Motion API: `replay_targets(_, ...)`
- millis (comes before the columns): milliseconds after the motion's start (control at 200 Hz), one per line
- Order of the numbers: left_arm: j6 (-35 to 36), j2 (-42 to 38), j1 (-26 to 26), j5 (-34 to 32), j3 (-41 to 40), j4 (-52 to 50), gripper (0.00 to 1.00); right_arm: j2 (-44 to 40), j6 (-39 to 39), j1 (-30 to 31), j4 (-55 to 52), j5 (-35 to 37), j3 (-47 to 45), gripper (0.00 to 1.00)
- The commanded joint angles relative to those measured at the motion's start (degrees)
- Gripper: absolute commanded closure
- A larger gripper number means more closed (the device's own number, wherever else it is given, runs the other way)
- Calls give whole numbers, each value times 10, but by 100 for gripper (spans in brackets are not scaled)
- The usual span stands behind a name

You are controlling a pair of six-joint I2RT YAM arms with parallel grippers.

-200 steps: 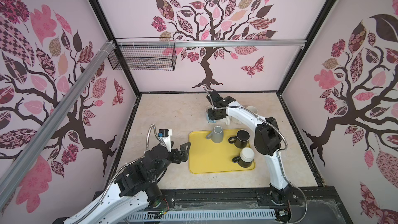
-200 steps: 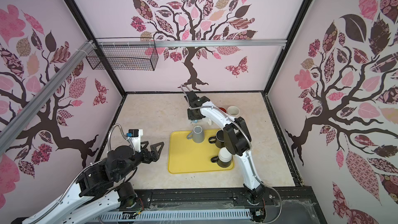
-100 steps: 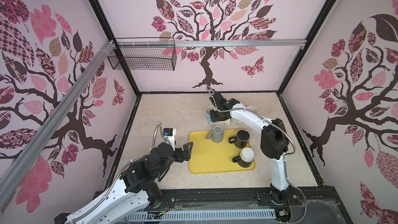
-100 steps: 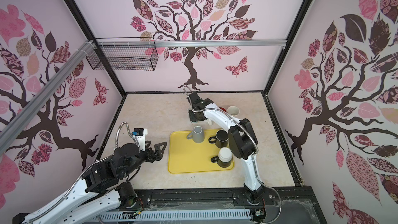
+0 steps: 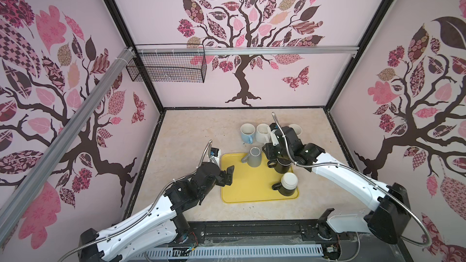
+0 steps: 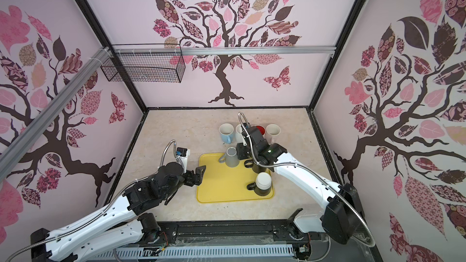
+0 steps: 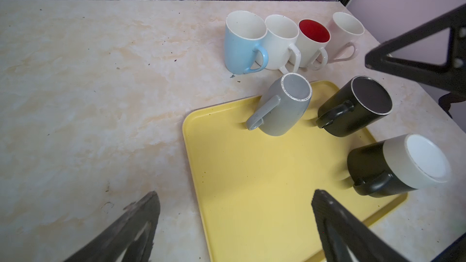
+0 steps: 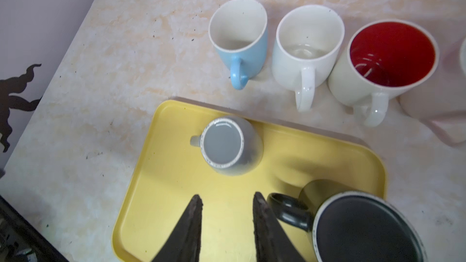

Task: Turn the mug right side up
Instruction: Pick up the mug from the tray.

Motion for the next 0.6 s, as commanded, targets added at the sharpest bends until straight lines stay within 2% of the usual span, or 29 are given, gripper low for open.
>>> replay_targets(0,69,27,5,-2,-16,101,3,-72,-10,4,70,-18,-54,62)
replay_targets(85,102,60,26,55,-6,120,3,-96,-17,4,69,-19,-75,61)
replay_targets(255,105,112,145,297,-3,192,3,-111,-29,4,57,-23,-91,60)
replay_targets(305,97,127,172,346,-1,214,3,-115,-32,4,61,-22,-100,60)
replay_targets(475,119,189,195,447,28,231,9,-133,-43,4,68,-20,-115,59)
replay_targets(595,164,248,195,470,69,194,17,-144,-40,3,80,-18,-123,59)
